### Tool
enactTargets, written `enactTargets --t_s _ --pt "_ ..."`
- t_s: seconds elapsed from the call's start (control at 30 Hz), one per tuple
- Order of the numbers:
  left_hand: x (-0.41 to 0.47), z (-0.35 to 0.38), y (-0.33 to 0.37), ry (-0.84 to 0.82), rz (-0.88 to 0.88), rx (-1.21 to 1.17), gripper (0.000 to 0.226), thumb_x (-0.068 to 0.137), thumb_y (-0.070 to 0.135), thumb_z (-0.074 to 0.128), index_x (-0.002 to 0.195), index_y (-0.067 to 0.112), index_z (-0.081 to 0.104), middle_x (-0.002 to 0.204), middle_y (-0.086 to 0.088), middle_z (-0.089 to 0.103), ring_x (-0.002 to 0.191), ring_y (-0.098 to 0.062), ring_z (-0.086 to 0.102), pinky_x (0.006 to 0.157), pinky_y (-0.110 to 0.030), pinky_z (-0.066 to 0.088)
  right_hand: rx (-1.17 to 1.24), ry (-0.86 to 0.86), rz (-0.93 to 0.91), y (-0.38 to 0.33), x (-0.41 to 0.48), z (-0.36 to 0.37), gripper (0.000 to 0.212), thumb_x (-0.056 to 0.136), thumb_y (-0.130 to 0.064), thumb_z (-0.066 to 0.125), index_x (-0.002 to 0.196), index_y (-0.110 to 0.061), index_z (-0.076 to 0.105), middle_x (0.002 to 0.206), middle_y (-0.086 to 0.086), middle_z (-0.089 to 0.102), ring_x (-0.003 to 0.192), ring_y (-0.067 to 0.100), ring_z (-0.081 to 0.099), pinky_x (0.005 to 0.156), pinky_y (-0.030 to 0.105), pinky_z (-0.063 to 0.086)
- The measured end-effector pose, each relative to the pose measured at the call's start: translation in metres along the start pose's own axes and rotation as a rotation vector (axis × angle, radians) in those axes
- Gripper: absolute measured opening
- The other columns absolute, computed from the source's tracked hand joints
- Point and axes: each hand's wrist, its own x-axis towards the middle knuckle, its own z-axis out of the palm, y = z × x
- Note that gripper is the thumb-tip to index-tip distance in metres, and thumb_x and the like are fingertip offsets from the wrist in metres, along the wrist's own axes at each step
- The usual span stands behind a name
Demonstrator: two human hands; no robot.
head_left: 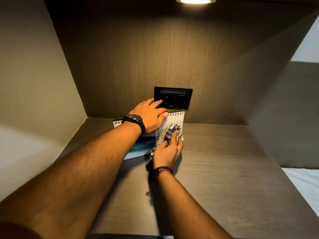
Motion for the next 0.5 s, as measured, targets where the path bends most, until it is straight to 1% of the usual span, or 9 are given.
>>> enactTargets --t_s 0.03,0.1,0.13,0.2,0.27,0.37,0.4,0.5 --pt "0.0 0.0 0.0 -0.003 0.001 -0.001 0.054 0.093 0.053 0.014 0.136 0.036 0.042 0.154 -0.001 0.028 0.14 -0.027 0.02 0.112 -0.045 0.02 0.011 0.009 -0.001 -0.004 0.0 0.002 0.055 0.091 -0.005 0.046 0.142 -0.025 0.038 0.155 0.007 0.026 0.132 0.025 0.043 0.096 0.023 0.037" --pt "0.0 -0.002 0.001 -0.007 0.006 0.002 0.052 0.094 0.052 0.015 0.137 0.036 0.041 0.155 -0.001 0.026 0.141 -0.027 0.018 0.113 -0.045 0.018 0.009 -0.043 -0.043 -0.006 -0.01 0.006 0.056 0.089 -0.005 0.046 0.14 -0.026 0.041 0.155 0.005 0.027 0.131 0.026 0.044 0.105 0.031 0.041" --pt "-0.001 -0.003 0.001 -0.007 0.008 0.011 0.052 0.094 0.051 0.015 0.137 0.035 0.04 0.155 -0.001 0.024 0.141 -0.027 0.016 0.114 -0.045 0.017 -0.019 -0.091 -0.082 -0.002 -0.018 0.007 0.056 0.088 -0.005 0.045 0.14 -0.028 0.042 0.155 0.003 0.027 0.132 0.025 0.044 0.108 0.036 0.041" --pt "-0.002 -0.005 0.002 0.005 0.017 0.044 0.052 0.095 0.05 0.015 0.138 0.035 0.039 0.157 -0.002 0.019 0.143 -0.028 0.01 0.115 -0.046 0.013 -0.143 -0.169 -0.163 0.009 -0.028 0.005 0.057 0.086 -0.008 0.045 0.139 -0.031 0.043 0.154 -0.001 0.027 0.131 0.024 0.044 0.107 0.041 0.042" --pt "-0.004 -0.006 0.003 0.028 0.025 0.079 0.052 0.095 0.051 0.014 0.14 0.036 0.036 0.158 -0.002 0.012 0.143 -0.029 0.004 0.115 -0.047 0.008 -0.2 -0.168 -0.16 0.016 -0.024 0.0 0.057 0.087 -0.01 0.045 0.139 -0.033 0.042 0.153 -0.001 0.028 0.129 0.025 0.045 0.105 0.043 0.043" --pt "-0.006 -0.008 0.004 0.029 0.033 0.107 0.054 0.094 0.052 0.012 0.145 0.036 0.023 0.159 -0.001 0.005 0.144 -0.029 -0.002 0.115 -0.047 0.005 -0.067 -0.077 -0.022 0.008 -0.01 -0.005 0.055 0.091 -0.006 0.045 0.14 -0.028 0.04 0.154 0.004 0.028 0.13 0.026 0.045 0.105 0.042 0.044" --pt "-0.006 -0.008 0.004 0.023 0.035 0.113 0.055 0.094 0.053 0.011 0.146 0.035 0.019 0.159 -0.001 0.003 0.144 -0.029 -0.003 0.115 -0.047 0.005 -0.047 -0.069 -0.014 0.006 -0.009 -0.004 0.054 0.091 -0.006 0.045 0.141 -0.028 0.039 0.154 0.004 0.028 0.131 0.026 0.044 0.105 0.042 0.044" --pt "-0.006 -0.009 0.004 0.012 0.036 0.116 0.056 0.094 0.054 0.011 0.147 0.035 0.015 0.159 0.0 0.002 0.144 -0.028 -0.004 0.115 -0.047 0.004 -0.086 -0.152 -0.108 0.007 -0.024 0.001 0.055 0.089 -0.008 0.045 0.139 -0.031 0.042 0.154 0.0 0.029 0.131 0.024 0.045 0.107 0.041 0.043"
